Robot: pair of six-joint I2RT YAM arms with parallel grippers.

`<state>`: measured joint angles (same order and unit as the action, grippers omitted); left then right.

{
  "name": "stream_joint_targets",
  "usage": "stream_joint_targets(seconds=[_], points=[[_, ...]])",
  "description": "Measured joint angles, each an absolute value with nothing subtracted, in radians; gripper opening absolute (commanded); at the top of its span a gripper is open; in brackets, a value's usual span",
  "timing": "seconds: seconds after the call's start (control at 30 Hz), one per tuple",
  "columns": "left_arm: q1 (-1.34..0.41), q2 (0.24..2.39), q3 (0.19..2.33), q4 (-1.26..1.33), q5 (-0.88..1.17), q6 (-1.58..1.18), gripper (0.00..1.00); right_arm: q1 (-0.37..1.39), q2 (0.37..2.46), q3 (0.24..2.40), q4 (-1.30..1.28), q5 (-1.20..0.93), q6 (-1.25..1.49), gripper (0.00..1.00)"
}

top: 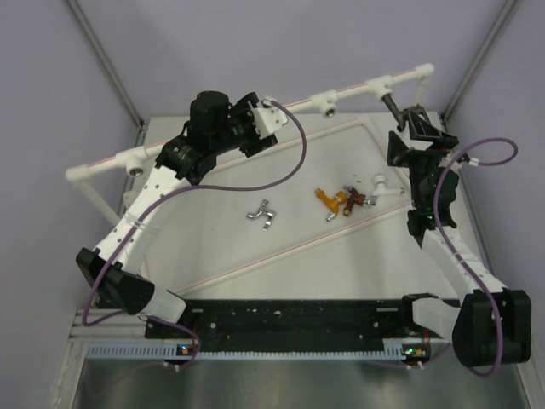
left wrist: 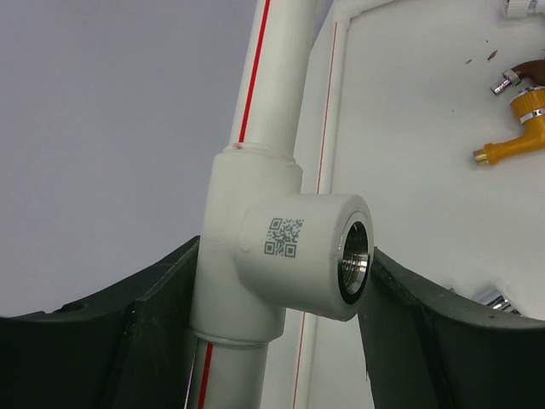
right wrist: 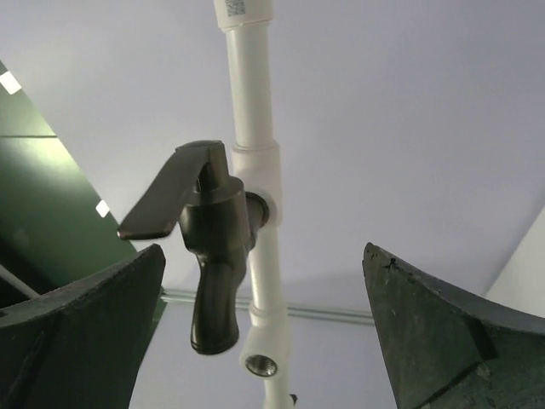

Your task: Install the water faucets

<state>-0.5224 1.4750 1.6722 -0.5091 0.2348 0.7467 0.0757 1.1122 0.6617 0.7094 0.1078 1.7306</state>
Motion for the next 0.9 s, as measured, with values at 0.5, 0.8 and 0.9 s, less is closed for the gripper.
stream_joint_targets(seconds=[0.5,0.8,0.9], points=[[-0.522,1.475,1.672,-0.509,0.235,0.747,0.70,0.076,0.670,0.613,0.257,0.161,0.830,0.99],[-0.522,1.475,1.672,-0.509,0.235,0.745,0.70,0.076,0.628,0.727,0.215,-0.007,-0.097,0.99],[-0.522,1.475,1.672,-0.509,0.235,0.744,0.70,0.076,0.653,0.755,0.231,-0.091,-0.389,0.99]])
